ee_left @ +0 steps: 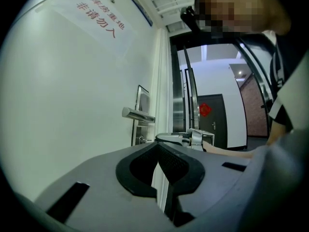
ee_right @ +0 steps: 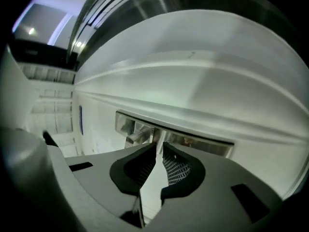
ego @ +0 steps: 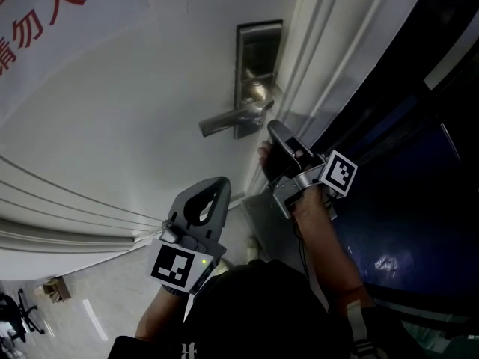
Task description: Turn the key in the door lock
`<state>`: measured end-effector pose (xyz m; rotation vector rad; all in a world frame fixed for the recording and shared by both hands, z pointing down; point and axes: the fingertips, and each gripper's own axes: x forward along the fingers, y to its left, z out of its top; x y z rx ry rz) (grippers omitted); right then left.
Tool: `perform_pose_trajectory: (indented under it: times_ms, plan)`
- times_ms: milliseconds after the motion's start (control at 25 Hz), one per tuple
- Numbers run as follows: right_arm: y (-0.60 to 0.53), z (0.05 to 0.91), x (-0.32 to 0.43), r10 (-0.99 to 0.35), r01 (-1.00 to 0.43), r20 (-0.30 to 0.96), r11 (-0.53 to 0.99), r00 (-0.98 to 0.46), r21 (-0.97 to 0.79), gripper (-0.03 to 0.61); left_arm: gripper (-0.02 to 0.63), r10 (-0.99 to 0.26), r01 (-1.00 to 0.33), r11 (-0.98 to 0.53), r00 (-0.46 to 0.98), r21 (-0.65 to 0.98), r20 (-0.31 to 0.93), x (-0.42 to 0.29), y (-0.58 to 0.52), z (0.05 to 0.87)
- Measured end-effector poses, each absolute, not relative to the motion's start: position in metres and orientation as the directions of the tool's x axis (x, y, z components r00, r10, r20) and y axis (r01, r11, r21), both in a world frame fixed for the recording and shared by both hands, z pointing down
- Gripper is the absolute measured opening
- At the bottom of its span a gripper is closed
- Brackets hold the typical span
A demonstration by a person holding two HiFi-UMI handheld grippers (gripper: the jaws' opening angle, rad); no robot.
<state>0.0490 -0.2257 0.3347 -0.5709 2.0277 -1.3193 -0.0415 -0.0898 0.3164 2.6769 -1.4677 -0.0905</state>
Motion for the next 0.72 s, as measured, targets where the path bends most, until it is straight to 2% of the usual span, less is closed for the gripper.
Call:
perform_pose_trajectory:
  times_ms: [120, 200, 280, 360, 440, 560, 720]
  plan:
    - [-0.219, 0.314, 0.053, -0.664, -0.343, -0.211, 0.6, -0.717, -0.723, 0.023, 0.007, -0.839, -0.834, -0.543, 0.545, 0.101, -0.013, -0.038, -0.089, 0.315]
    - [-0.21, 0.305, 0.049, -0.685, -0.596, -0.126, 0.698, -0.718, -0.398, 0.023, 0.007, -0.839, -0.834, -0.543, 0.545, 0.1, -0.014, -0.038, -0.088, 0.314]
    - [-0.2, 0.3, 0.04, -0.715, -0.716, -0.048, 0.696, -0.698, 0.047, 0.025, 0.008, -0.84, -0.835, -0.541, 0.543, 0.098, -0.012, -0.039, -0.088, 0.314]
    - [-0.193, 0.304, 0.03, -0.744, -0.663, 0.015, 0.603, -0.668, 0.444, 0.036, 0.007, -0.841, -0.836, -0.54, 0.541, 0.095, -0.012, -0.039, -0.087, 0.313]
    - [-0.19, 0.315, 0.02, -0.773, -0.534, 0.048, 0.481, -0.633, 0.695, 0.066, 0.007, -0.842, -0.837, -0.538, 0.54, 0.095, -0.011, -0.04, -0.086, 0.313]
    - [-0.193, 0.327, 0.011, -0.807, -0.364, 0.027, 0.295, -0.589, 0.884, 0.08, 0.008, -0.845, -0.841, -0.533, 0.535, 0.093, -0.01, -0.042, -0.085, 0.313]
    - [-0.203, 0.338, 0.005, -0.83, -0.218, -0.024, 0.119, -0.558, 0.969, 0.083, 0.008, -0.85, -0.846, -0.526, 0.527, 0.09, -0.012, -0.045, -0.084, 0.312]
